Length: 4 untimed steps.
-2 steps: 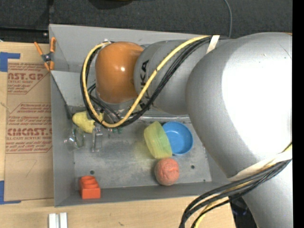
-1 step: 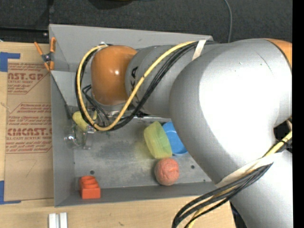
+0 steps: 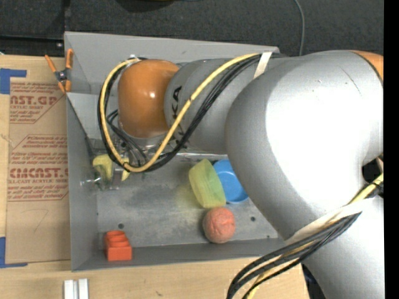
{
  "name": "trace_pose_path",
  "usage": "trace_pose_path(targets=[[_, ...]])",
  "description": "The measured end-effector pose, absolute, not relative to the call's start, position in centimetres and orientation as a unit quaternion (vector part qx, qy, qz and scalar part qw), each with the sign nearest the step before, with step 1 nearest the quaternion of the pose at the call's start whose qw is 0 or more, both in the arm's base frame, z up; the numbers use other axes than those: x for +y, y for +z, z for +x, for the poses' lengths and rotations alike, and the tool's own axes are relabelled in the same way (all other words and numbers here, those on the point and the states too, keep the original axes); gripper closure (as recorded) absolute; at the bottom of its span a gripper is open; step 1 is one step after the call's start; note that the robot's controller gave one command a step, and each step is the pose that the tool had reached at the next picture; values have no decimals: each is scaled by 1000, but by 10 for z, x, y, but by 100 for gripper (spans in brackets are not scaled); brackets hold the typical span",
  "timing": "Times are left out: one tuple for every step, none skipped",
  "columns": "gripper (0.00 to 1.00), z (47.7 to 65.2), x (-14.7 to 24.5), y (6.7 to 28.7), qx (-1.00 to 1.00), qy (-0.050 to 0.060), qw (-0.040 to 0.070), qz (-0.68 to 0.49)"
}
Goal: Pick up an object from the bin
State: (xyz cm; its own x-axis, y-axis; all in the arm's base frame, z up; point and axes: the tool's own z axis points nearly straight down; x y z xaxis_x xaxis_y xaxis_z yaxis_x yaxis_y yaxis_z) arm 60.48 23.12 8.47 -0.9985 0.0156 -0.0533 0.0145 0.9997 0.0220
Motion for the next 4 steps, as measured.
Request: trace_pose_path(targets=[[100,605,231,85,1000,11,27,8],[100,605,232,92,1000,12,27,7],[100,607,232,170,999,13,31,7],[100,605,233,105,1000,12,27,7]])
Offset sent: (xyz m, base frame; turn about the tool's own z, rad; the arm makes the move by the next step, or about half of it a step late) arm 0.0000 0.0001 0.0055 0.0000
